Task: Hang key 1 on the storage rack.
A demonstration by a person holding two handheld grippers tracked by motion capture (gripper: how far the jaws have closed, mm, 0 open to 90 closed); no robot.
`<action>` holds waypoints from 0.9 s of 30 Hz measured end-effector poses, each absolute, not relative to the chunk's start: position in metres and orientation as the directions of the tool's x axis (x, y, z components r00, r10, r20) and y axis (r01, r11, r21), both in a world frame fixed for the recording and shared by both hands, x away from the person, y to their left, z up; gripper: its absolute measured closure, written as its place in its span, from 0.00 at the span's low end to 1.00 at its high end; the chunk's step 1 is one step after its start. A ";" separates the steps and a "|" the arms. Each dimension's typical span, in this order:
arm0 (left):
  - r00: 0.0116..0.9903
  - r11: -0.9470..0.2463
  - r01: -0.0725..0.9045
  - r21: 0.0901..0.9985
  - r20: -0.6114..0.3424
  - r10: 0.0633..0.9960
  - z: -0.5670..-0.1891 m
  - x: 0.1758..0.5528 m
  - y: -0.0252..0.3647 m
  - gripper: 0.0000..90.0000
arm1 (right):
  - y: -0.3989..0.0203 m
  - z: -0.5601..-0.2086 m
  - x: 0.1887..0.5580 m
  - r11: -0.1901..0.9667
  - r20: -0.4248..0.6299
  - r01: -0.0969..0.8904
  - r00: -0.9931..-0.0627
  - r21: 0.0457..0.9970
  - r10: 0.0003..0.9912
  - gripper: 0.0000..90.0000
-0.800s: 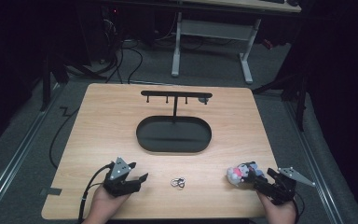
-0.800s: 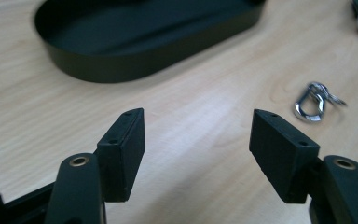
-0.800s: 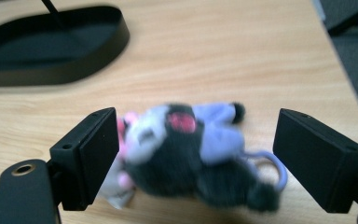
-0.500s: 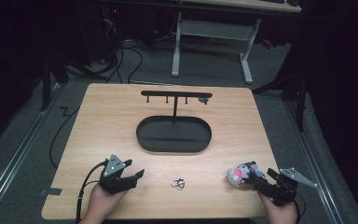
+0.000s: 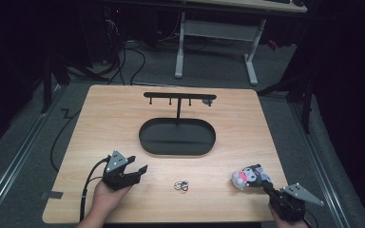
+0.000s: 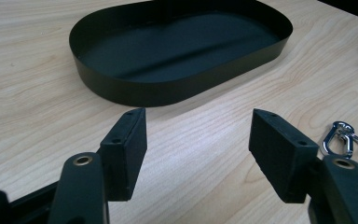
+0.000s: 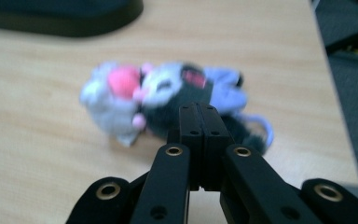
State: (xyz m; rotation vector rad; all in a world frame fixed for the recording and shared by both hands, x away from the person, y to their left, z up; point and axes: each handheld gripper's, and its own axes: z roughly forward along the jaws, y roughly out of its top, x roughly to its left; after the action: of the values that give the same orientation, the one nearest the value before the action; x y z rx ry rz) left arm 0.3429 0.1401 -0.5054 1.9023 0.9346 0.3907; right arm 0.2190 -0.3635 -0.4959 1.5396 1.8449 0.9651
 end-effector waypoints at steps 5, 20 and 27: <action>0.665 -0.274 0.435 0.857 -0.100 0.740 -0.507 0.343 0.137 0.41 | -0.369 -0.507 0.224 0.077 0.048 0.629 -0.179 0.773 0.983 1.00; 0.626 -0.229 0.458 0.859 -0.128 0.769 -0.509 0.331 0.165 0.41 | -0.361 -0.511 0.262 0.114 0.039 0.628 -0.225 0.770 0.974 1.00; 0.589 -0.194 0.472 0.860 -0.144 0.796 -0.510 0.325 0.180 0.41 | -0.342 -0.513 0.298 0.178 0.014 0.620 -0.292 0.764 0.956 1.00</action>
State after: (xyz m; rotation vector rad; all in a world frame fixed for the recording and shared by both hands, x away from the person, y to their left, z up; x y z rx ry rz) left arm 0.3254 0.1805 -0.5101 1.8421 1.0279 0.4154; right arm 0.2976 -0.3422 -0.5128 1.4791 1.9846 0.9334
